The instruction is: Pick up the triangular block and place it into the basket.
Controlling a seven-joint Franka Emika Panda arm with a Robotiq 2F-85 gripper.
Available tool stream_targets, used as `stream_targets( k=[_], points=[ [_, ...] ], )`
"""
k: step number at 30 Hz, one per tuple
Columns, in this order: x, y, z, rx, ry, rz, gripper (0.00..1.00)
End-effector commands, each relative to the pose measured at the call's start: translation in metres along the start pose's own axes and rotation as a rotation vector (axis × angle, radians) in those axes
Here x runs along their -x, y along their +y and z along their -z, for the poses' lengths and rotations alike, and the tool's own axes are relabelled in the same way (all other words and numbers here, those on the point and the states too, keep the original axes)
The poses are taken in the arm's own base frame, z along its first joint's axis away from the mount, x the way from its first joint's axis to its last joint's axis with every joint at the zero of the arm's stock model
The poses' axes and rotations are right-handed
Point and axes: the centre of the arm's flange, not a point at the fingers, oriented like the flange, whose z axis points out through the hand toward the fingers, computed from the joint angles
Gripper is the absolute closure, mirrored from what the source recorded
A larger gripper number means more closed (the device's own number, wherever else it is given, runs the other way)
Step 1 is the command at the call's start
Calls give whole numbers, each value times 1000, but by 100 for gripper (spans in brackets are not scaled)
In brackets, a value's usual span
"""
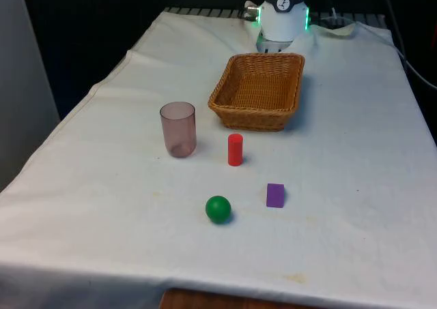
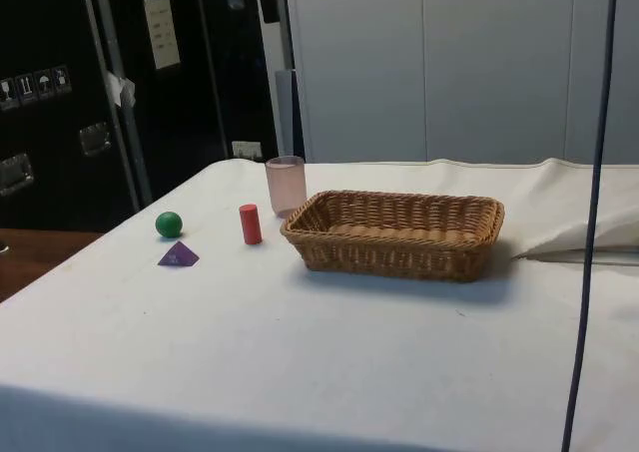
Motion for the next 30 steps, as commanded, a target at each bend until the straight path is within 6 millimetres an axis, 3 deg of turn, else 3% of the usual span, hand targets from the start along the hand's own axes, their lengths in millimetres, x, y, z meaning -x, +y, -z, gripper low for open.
stream_targets(
  k=[1, 17, 30],
  points=[
    [-2, 0, 1, 0, -2, -2, 0],
    [-9, 1, -5, 6, 11, -12, 0],
    [-45, -3, -27, 21, 68, -27, 0]
  ],
)
